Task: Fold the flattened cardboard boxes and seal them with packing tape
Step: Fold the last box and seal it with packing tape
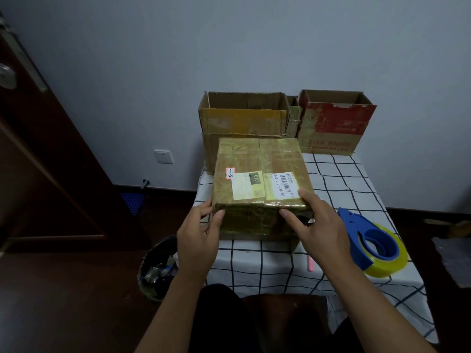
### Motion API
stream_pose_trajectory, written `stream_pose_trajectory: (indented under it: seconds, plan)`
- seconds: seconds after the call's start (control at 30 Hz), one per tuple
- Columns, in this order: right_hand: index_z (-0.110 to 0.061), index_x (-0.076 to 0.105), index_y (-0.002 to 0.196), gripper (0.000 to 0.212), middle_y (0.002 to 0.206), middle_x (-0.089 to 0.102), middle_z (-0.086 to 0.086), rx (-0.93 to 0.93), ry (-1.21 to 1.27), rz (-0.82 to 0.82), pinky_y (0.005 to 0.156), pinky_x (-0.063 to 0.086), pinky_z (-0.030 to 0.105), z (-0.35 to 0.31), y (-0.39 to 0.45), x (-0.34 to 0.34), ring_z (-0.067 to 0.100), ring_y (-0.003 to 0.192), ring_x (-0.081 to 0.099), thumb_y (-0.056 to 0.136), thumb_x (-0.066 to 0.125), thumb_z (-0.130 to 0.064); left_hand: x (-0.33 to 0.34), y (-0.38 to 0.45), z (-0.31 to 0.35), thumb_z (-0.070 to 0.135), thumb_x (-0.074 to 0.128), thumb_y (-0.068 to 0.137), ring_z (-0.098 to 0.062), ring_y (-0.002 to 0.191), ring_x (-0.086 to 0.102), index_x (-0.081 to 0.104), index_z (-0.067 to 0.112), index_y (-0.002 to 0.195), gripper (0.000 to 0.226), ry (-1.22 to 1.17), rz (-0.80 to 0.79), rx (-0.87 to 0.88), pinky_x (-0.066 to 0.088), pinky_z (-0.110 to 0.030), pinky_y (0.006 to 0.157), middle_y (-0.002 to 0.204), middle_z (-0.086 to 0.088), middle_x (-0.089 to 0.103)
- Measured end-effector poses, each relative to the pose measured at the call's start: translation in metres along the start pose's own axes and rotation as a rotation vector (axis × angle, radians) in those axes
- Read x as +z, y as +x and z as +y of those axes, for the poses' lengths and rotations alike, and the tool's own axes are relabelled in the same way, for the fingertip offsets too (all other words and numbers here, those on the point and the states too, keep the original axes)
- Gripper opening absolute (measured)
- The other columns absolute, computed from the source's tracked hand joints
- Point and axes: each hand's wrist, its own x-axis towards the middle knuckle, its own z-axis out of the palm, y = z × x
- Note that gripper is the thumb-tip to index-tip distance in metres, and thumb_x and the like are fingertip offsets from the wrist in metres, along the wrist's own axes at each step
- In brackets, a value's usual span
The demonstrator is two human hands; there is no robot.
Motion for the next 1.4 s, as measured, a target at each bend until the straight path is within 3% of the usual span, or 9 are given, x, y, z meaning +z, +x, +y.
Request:
stream_pose_trajectory:
  seconds: [0.2,0.33,0.4,0.57,0.7,0.93,1.17,1.3,1.4]
  plan:
    - [-0.029,0.053,0.135,0.062,0.110,0.062,0.003,-0.024,-0.002,0.004,0.071,0.052,0.036,-0.003,-0.002,0.002,0.022,0.092,0.060,0.082,0.064,-0.059,0.009,-0.002,0.003,0.013,0.059,0.096,-0.014,0.103,0.064,0.061,0.008,0.098,0.006,0.126,0.097,-0.048,0.060,-0.037,0.077,0.117,-0.006,0.066]
    - [-0.029,0.053,0.135,0.060,0.108,0.062,0.002,-0.021,-0.005,0.007,0.067,0.048,0.032,-0.003,-0.002,0.000,0.021,0.088,0.060,0.082,0.066,-0.057,0.016,-0.017,0.014,0.010,0.049,0.101,0.007,0.102,0.059,0.056,0.008,0.113,0.015,0.139,0.075,-0.124,0.048,-0.007,0.078,0.131,0.004,0.056]
    - [-0.029,0.054,0.134,0.060,0.107,0.062,0.002,-0.028,0.002,0.011,0.068,0.049,0.032,-0.002,-0.002,-0.002,0.020,0.088,0.060,0.082,0.067,-0.055,0.015,-0.022,0.015,0.006,0.046,0.101,0.000,0.114,0.054,0.057,0.003,0.121,0.023,0.145,0.070,-0.107,0.041,0.000,0.087,0.131,0.006,0.053]
    - [-0.030,0.052,0.135,0.060,0.108,0.062,0.003,-0.031,-0.006,-0.005,0.070,0.052,0.035,0.000,-0.002,-0.003,0.022,0.090,0.060,0.083,0.066,-0.056,0.002,-0.005,0.009,0.009,0.053,0.097,0.002,0.104,0.056,0.065,0.001,0.111,0.019,0.170,0.042,0.040,0.047,-0.008,0.085,0.115,0.004,0.062]
    - [-0.031,0.052,0.135,0.061,0.110,0.063,0.004,-0.025,-0.006,-0.010,0.073,0.053,0.038,0.001,-0.002,-0.003,0.024,0.093,0.061,0.083,0.065,-0.057,-0.005,-0.001,0.002,0.010,0.057,0.094,-0.007,0.101,0.061,0.067,-0.001,0.105,0.018,0.204,-0.012,0.137,0.044,-0.007,0.087,0.110,-0.005,0.068]
    - [-0.030,0.051,0.136,0.059,0.112,0.062,0.005,-0.039,-0.013,-0.012,0.074,0.052,0.037,0.001,-0.003,-0.003,0.024,0.095,0.060,0.084,0.066,-0.055,-0.009,0.007,-0.002,0.009,0.066,0.092,0.001,0.097,0.061,0.066,0.008,0.093,0.002,0.163,-0.031,0.078,0.048,-0.012,0.082,0.101,-0.001,0.068]
    - [-0.030,0.049,0.139,0.060,0.114,0.062,0.005,-0.067,0.001,-0.046,0.076,0.054,0.040,0.002,-0.001,-0.002,0.023,0.095,0.060,0.086,0.067,-0.050,-0.009,0.008,0.007,0.005,0.063,0.094,-0.005,0.073,0.057,0.062,0.012,0.088,0.009,0.230,-0.022,0.046,0.042,-0.009,0.063,0.083,0.006,0.062]
    - [-0.049,0.035,0.144,0.062,0.128,0.057,-0.008,-0.076,0.129,-0.194,0.081,0.057,0.041,0.019,0.003,-0.018,0.012,0.098,0.062,0.089,0.062,-0.048,-0.015,0.010,0.017,0.019,0.067,0.091,-0.002,0.094,0.062,0.061,0.024,0.103,0.014,0.151,-0.120,-0.186,0.046,-0.012,0.076,0.099,0.015,0.064]
    - [-0.066,0.012,0.143,0.077,0.124,0.062,-0.013,-0.021,0.255,-0.298,0.081,0.059,0.042,0.031,0.001,-0.027,0.011,0.088,0.070,0.092,0.064,-0.041,-0.020,0.012,0.028,0.033,0.077,0.082,-0.007,0.124,0.049,0.043,0.022,0.142,0.070,0.110,-0.235,-0.349,0.042,-0.028,0.101,0.133,0.013,0.050]
